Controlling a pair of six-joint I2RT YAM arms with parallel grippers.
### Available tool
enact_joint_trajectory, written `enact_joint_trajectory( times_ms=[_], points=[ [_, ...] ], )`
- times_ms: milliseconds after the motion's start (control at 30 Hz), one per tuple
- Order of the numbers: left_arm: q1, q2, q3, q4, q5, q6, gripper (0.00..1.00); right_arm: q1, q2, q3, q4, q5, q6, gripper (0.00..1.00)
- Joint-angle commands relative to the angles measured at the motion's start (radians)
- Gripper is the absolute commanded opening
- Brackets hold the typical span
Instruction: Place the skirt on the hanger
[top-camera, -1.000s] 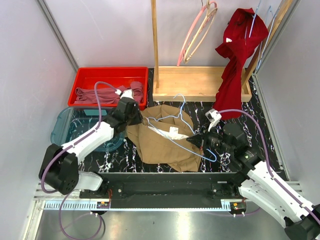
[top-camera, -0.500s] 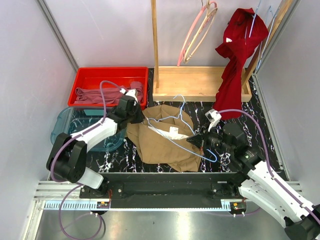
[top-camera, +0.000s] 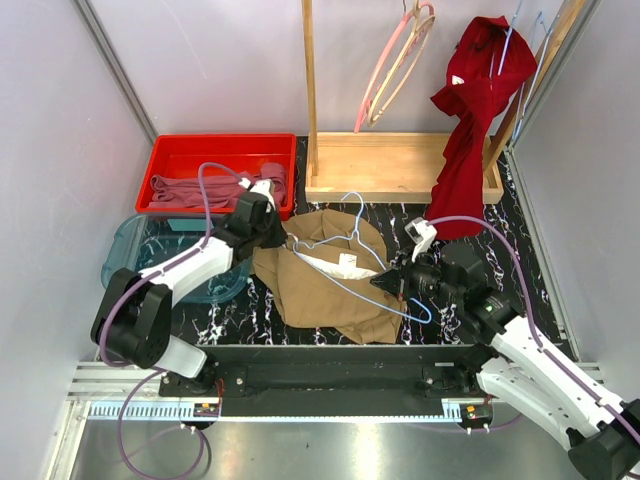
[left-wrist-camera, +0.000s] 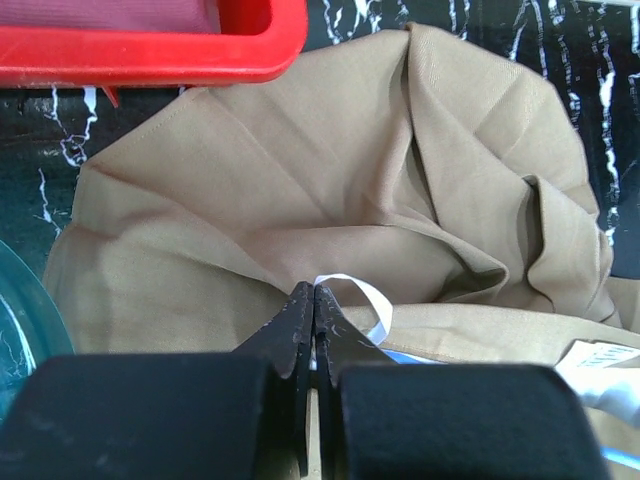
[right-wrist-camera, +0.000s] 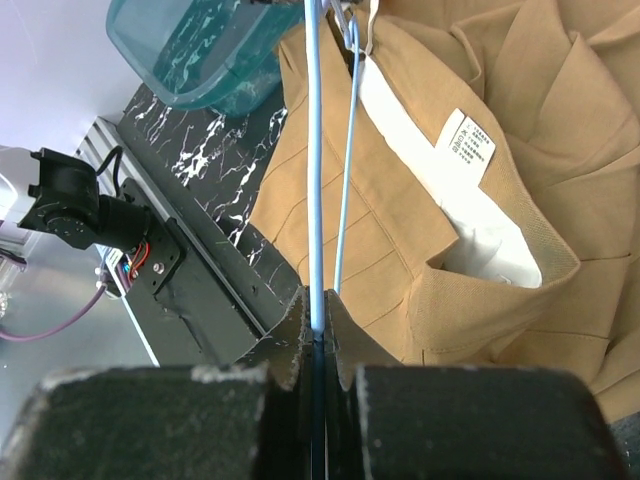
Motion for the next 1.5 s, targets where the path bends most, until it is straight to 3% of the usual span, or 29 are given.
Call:
enact_joint_trajectory(
  times_ms=[0,500,933,1267,1333,1367,1467],
  points=[
    [0.004,-0.069,-0.005,0.038,0.04,0.008,0.0,0.003,0.034,0.045,0.087,-0.021,0.001,0.0],
    [0.004,-0.175,-0.068,0.075,0.169,-0.01,0.0,0.004,0.151,-0.023,0.343,-0.027,0.035,0.0],
    [0.004,-0.196,-0.07,0.124,0.217,-0.022,0.0,0.017,0.206,-0.08,0.438,-0.066,0.053,0.0],
    [0.003,-0.205,-0.085,0.135,0.314,-0.01,0.0,0.038,0.355,-0.126,0.661,-0.043,0.076,0.0],
    [0.003,-0.213,-0.055,0.052,0.256,0.011,0.19,0.04,0.352,-0.13,0.678,-0.04,0.084,0.0],
    [0.003,-0.227,-0.042,0.02,0.199,0.027,0.44,0.041,0.337,-0.132,0.679,-0.035,0.082,0.0],
    [0.003,-0.273,0.002,-0.107,0.133,0.06,0.76,0.043,0.294,-0.152,0.678,-0.021,0.072,0.0]
  ],
)
